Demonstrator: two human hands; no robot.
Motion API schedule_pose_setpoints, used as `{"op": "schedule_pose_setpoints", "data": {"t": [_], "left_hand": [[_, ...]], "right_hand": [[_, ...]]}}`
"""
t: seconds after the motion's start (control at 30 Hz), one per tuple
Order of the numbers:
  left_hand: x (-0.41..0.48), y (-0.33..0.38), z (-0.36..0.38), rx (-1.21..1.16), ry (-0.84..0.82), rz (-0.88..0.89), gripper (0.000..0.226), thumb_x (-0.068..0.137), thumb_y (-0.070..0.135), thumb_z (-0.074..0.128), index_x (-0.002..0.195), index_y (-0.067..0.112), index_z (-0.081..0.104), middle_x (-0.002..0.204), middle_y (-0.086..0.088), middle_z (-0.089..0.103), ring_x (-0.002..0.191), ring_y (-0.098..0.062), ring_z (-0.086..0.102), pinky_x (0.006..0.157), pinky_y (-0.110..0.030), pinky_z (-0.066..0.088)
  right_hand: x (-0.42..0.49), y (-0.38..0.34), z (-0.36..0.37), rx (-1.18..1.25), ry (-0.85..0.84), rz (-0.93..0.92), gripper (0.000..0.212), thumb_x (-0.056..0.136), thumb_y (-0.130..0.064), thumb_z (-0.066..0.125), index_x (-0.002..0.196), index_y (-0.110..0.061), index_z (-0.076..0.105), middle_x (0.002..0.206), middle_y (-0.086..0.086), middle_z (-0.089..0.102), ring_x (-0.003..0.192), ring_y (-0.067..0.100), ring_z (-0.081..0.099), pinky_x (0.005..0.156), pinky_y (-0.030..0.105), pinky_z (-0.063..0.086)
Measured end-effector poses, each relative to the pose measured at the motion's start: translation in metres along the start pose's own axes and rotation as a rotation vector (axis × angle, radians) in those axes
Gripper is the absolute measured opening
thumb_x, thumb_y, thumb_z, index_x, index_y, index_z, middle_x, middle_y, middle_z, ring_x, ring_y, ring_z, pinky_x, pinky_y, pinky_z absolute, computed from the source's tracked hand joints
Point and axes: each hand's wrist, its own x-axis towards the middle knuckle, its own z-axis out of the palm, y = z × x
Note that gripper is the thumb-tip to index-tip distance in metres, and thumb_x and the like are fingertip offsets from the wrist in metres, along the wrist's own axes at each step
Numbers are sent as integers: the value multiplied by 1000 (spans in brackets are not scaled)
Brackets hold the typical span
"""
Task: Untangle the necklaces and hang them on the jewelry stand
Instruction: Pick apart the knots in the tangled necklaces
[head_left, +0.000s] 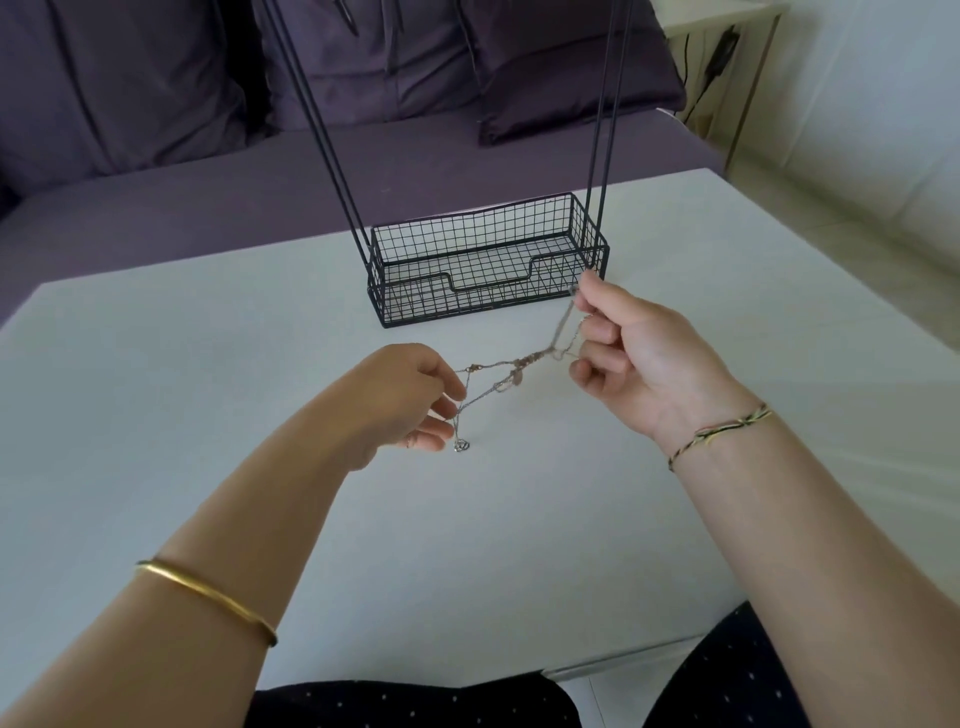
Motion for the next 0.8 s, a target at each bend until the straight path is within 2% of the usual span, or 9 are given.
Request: {"op": "schedule_pose_setpoints", "data": {"t": [0.13,0.27,0.3,0.4,0.5,0.6,0.7,0.73,0.8], "left_hand": [[-1,0,-1,-5,-38,-9,28,94,0,41,86,11,66,103,-11,65,85,-19,65,60,-23,50],[-1,1,0,29,-50,-9,7,90,11,57,93,15,62,98,-8,69,85,-16,66,63,-23,45],[-2,0,0,57,-46,4,9,87,18,63,96,16,61,97,-8,70,87,-17,67,65,-24,45],[-2,-1,4,126,-24,50,32,79,43,69,95,17,60,95,-8,70,97,-24,65,67,-30,42],[-3,1,10,200,-1,88,48,72,61,64,91,16,60,91,-1,65,92,-20,61,68,-31,41],[-2,2,15,242,-5,125,33,80,51,65,92,20,62,85,7,56,85,-14,53,68,-29,40],[-1,1,14,216,0,136,13,86,36,64,87,23,67,90,-1,62,91,-29,61,73,-31,41],[-1,1,14,195,11,138,10,87,32,63,84,23,68,91,-3,65,93,-30,63,71,-30,40],[-1,2,11,157,25,145,13,89,22,60,81,19,70,88,-6,66,85,-21,64,62,-23,39]], "right_hand": [[0,-1,0,42,-30,-29,17,90,-18,60,74,-13,61,55,-5,45,32,5,23,64,22,46],[-2,-2,2,127,-85,-52,10,88,-10,58,79,-8,62,59,-1,53,32,6,23,62,22,52],[-2,-2,2,129,-105,-54,10,88,-9,57,79,-8,62,61,-1,56,32,6,24,61,22,52],[-5,-2,5,124,-156,-38,11,89,-9,54,83,-6,63,67,3,62,32,6,24,57,21,51],[-7,-4,7,107,-176,-7,11,90,-7,52,88,-7,63,71,7,64,31,6,23,47,18,45],[-8,-6,8,56,-175,0,15,91,-5,49,91,-11,63,71,7,65,34,6,21,36,15,33],[-7,-7,6,24,-175,-15,21,91,-4,46,90,-14,64,69,5,64,34,4,22,34,13,26],[-6,-7,5,9,-155,-26,21,91,-4,47,90,-15,65,67,4,63,34,4,22,34,14,24],[-5,-7,2,-36,-80,-55,16,89,-3,51,89,-12,64,60,2,58,33,4,25,34,15,25]]}}
